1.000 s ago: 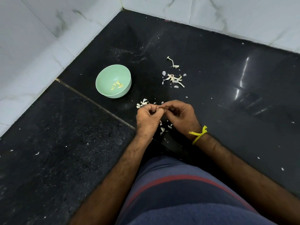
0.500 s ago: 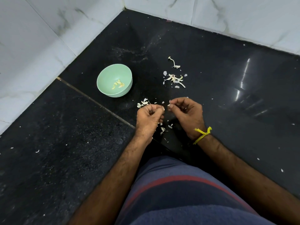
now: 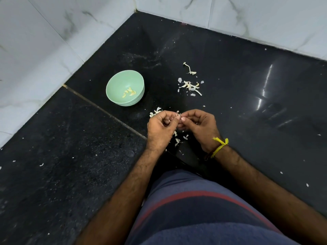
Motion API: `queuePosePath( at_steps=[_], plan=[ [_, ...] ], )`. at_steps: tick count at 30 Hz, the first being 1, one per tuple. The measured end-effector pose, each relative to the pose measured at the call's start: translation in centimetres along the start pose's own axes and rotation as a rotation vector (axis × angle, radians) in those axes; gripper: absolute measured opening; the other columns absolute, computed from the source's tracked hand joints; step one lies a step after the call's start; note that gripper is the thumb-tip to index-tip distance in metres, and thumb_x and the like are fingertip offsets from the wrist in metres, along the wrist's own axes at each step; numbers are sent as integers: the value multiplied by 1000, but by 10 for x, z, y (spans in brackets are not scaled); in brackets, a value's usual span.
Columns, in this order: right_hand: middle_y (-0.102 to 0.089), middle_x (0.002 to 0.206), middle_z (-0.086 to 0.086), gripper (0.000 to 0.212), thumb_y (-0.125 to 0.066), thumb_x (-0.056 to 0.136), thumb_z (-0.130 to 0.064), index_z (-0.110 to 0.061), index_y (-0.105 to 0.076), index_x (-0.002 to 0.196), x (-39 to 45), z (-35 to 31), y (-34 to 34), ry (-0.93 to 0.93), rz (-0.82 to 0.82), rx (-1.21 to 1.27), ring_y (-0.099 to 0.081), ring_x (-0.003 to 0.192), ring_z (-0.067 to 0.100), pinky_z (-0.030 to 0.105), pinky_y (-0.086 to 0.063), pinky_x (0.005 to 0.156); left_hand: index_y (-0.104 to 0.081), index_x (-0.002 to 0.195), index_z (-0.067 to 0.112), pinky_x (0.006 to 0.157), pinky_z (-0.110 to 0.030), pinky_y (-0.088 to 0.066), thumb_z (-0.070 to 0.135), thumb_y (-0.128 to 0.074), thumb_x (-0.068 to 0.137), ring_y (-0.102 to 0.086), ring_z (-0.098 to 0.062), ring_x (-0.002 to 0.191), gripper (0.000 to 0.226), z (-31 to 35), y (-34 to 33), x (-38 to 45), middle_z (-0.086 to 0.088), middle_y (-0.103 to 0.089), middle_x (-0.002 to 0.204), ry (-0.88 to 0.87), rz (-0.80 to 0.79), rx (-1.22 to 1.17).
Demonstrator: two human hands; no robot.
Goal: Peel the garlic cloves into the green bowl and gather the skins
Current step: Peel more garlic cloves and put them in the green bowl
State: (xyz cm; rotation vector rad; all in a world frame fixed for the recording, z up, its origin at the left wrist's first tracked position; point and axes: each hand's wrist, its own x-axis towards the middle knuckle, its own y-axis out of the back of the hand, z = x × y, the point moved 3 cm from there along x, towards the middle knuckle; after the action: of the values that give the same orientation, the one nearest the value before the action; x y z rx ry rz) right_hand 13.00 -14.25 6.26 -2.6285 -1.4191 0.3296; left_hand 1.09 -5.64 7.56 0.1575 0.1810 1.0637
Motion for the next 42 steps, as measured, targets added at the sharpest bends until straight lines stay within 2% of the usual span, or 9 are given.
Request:
queuePosePath(
  at_steps=[9,16,20,23,28,32,35,39,42],
  plan=[
    [-71,71,10,11,-57,96,-3,1,-67,94,4,9,-7,-229,-2,220,-69,65,16,28,-60,65,-68,98,-11,58,-12,-49,0,-65,95,-65,1,62,12,-2,-5,-2,-2,-69,73,75,-37,-112],
    [-70,73,9,8,-57,95,-4,0,-65,93,6,11,-6,-375,17,427,-69,64,15,27,-60,64,-72,92,1,59,-19,-49,14,-64,98,-62,-5,63,17,-14,0,2,-3,-69,74,130,43,-67],
    [-71,76,12,5,-65,90,0,3,-66,94,13,4,2,-282,61,280,-68,65,17,29,-60,66,-68,74,7,62,-37,-52,29,-66,94,-59,-19,61,30,-36,15,13,-13,-67,70,56,175,227],
    [-71,78,13,9,-70,85,3,1,-68,94,21,-3,3,-203,72,138,-68,66,18,30,-60,67,-68,71,10,66,-31,-50,20,-71,89,-60,-19,66,21,-45,27,19,-5,-66,71,-31,191,397],
    [-71,73,8,8,-75,83,1,-4,-72,89,39,-15,-10,-86,70,-99,-67,65,15,29,-58,67,-70,84,8,70,-25,-50,8,-75,85,-57,-12,70,5,-62,34,28,-3,-64,79,-186,178,460],
    [-72,74,7,4,-75,85,-6,-5,-73,89,63,-35,-37,76,-1,-358,-66,65,13,28,-59,66,-73,110,11,77,-20,-53,4,-66,87,-61,-9,77,25,-70,36,32,-2,-69,89,-201,239,404],
    [-72,73,-3,4,-75,83,-10,-9,-75,88,88,-46,-68,190,-62,-506,-66,66,5,25,-58,69,-76,97,9,82,-23,-53,5,-58,85,-60,-6,82,21,-67,34,33,-2,-70,92,-266,187,444],
    [-73,81,-3,9,-76,81,-10,-9,-76,90,124,-51,-122,327,-119,-718,-63,67,-3,9,-51,69,-66,80,8,76,-35,-52,19,-47,83,-60,-23,80,21,-67,33,35,-3,-63,82,-273,127,488],
    [-74,85,3,11,-73,82,-9,-9,-75,92,152,-44,-155,404,-206,-867,-68,76,10,22,-56,77,-58,78,9,70,-40,-50,19,-45,84,-55,-23,76,17,-66,34,36,-3,-57,78,-274,109,470]
  ],
)
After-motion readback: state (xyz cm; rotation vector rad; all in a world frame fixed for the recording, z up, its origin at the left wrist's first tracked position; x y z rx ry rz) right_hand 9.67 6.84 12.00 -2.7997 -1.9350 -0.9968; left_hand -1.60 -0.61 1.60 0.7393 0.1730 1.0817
